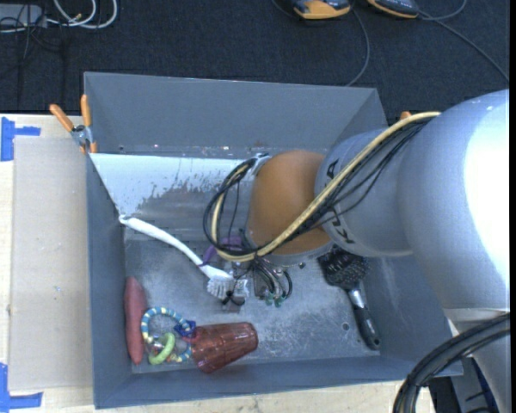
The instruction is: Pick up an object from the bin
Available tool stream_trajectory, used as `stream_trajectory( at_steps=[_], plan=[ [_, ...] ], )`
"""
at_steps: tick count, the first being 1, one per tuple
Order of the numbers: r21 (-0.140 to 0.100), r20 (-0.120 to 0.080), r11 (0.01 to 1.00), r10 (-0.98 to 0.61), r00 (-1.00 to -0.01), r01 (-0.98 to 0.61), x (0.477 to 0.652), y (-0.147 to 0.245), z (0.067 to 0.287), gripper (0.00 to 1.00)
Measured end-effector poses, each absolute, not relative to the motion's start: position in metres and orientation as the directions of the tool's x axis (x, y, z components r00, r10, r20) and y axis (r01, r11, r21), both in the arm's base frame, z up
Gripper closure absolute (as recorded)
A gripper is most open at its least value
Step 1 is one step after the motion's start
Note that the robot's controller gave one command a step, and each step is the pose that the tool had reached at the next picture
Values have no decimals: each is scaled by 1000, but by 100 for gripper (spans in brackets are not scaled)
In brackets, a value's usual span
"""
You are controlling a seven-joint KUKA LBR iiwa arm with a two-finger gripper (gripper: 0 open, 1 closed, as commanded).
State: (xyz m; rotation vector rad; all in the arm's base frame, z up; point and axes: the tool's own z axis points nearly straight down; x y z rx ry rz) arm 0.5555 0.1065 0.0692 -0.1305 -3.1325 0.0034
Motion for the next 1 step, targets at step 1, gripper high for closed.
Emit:
stream_trajectory(
  at_steps=[1],
  plan=[
    [-2, 7, 998, 70, -997, 70, 558, 103, 69, 100]
  ],
)
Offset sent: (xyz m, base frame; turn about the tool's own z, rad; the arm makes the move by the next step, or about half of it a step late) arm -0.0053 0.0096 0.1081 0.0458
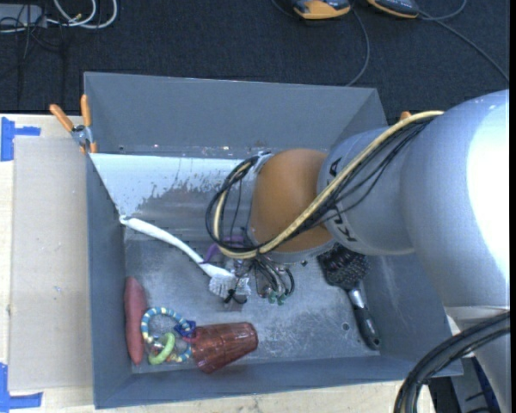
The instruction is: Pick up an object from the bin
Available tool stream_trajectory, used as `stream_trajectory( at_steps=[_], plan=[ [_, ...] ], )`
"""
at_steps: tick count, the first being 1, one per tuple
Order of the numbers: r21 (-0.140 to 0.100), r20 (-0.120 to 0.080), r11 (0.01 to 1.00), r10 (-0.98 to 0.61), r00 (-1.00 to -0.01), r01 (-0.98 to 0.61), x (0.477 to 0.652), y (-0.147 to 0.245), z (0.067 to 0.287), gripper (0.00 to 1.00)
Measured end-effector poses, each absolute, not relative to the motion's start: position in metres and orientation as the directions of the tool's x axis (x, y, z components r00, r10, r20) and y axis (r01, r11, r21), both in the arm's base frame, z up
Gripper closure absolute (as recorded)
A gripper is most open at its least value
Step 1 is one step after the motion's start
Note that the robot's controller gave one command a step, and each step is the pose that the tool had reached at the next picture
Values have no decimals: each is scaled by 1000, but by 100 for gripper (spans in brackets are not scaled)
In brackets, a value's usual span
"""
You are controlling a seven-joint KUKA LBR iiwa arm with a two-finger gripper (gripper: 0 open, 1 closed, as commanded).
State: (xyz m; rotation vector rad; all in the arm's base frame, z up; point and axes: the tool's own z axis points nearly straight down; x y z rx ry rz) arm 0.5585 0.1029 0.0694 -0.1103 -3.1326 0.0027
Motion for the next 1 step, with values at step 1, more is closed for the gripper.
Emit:
stream_trajectory(
  at_steps=[1],
  plan=[
    [-5, 15, 995, 98, -995, 97, 552, 108, 119, 100]
  ],
)
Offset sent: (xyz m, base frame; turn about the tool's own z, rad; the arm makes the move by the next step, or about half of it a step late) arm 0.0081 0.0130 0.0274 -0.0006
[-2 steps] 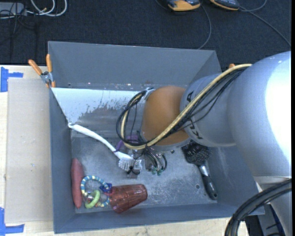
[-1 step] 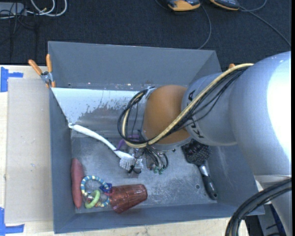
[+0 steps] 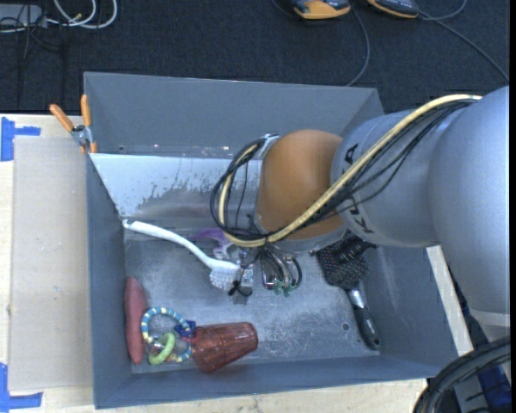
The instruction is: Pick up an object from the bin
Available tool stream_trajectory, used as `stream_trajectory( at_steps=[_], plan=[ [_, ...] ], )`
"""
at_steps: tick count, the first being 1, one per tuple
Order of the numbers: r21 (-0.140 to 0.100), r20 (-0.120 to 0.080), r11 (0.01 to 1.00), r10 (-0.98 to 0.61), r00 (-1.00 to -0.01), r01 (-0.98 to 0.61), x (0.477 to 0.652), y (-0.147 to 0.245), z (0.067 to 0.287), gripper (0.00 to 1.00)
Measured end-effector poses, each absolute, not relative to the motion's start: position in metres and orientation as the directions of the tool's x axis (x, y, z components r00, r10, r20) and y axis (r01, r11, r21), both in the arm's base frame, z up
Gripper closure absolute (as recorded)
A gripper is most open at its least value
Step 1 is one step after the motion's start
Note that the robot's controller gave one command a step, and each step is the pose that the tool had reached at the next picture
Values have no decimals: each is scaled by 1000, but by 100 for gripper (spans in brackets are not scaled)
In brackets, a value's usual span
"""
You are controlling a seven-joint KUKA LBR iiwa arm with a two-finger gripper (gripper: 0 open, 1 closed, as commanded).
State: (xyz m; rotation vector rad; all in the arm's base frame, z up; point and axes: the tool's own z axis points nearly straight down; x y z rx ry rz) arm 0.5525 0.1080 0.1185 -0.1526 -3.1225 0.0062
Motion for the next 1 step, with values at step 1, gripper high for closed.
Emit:
stream_trajectory(
  at_steps=[1],
  plan=[
    [-1, 3, 995, 95, -995, 95, 559, 110, 151, 100]
  ],
)
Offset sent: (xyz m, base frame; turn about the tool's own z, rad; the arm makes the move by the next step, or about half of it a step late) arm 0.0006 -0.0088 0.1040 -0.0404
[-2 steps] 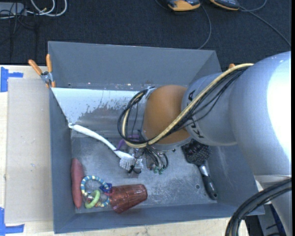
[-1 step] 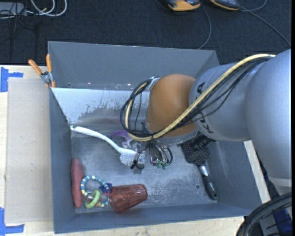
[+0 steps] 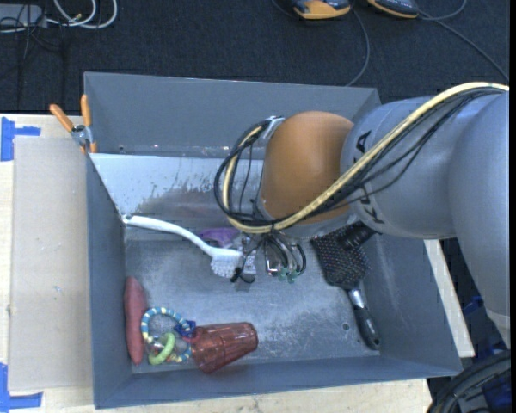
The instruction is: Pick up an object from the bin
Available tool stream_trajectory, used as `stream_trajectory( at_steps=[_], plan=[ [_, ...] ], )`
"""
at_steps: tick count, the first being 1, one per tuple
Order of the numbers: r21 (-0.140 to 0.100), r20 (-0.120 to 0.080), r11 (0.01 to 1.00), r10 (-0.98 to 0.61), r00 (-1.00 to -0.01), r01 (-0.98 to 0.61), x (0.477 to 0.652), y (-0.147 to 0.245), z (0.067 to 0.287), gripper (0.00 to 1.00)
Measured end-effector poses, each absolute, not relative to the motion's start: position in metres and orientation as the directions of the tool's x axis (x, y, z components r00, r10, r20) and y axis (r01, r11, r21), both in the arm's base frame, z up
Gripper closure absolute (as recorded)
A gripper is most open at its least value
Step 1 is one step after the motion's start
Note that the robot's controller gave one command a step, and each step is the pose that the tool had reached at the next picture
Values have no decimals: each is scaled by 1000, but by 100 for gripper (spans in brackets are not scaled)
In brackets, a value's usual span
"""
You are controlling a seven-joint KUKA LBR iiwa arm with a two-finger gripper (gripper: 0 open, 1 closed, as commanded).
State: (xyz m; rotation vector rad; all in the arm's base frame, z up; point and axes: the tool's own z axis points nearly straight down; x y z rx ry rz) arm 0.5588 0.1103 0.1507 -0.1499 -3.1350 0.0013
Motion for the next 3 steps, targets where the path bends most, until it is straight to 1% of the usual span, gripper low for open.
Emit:
stream_trajectory(
  at_steps=[1, 2, 3],
  plan=[
    [-6, 21, 998, 70, -997, 70, 553, 103, 193, 100],
    [-5, 17, 998, 59, -998, 59, 553, 102, 230, 100],
    [-7, 24, 998, 66, -998, 66, 553, 105, 252, 100]
  ],
)
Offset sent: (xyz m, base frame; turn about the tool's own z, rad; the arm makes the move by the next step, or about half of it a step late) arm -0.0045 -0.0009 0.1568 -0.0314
